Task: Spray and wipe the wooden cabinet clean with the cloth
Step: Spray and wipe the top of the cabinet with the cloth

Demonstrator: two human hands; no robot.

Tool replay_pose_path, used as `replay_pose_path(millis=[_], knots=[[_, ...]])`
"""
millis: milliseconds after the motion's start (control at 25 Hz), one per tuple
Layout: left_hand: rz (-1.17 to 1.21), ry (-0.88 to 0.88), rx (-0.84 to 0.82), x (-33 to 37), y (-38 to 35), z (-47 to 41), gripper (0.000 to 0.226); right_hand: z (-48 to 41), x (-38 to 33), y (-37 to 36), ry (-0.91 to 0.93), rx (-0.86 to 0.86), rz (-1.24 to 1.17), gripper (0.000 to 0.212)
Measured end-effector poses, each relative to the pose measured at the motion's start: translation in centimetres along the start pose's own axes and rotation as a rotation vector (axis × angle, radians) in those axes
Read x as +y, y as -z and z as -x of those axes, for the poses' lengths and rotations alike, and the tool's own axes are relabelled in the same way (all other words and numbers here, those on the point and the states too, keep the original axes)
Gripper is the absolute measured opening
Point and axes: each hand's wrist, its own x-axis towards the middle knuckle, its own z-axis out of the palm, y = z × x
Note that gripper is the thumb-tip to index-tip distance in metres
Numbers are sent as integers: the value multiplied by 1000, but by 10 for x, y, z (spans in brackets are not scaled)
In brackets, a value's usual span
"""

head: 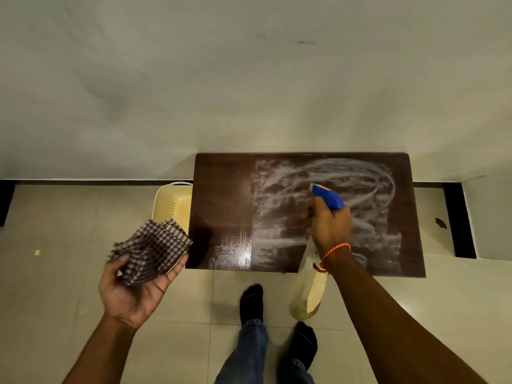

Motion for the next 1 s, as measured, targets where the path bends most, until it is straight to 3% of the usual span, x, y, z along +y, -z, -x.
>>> replay_pose_path(millis=[120, 240, 360, 800, 1000], knots=[[-3, -51, 11, 21, -1, -6, 82, -9, 4, -7, -7, 69, 96, 38], [73, -35, -40, 39, -6, -17, 99, -10, 8, -8, 0, 58, 101, 25], [71, -80, -53, 50, -19, -27, 113, -5, 13, -6, 9, 46, 85, 25], [117, 12, 39, 7, -33, -37, 88, 90, 94, 20, -218, -111, 126, 19], [109, 22, -41, -8, -20, -40, 100, 113, 115, 28, -257, -83, 152, 18]])
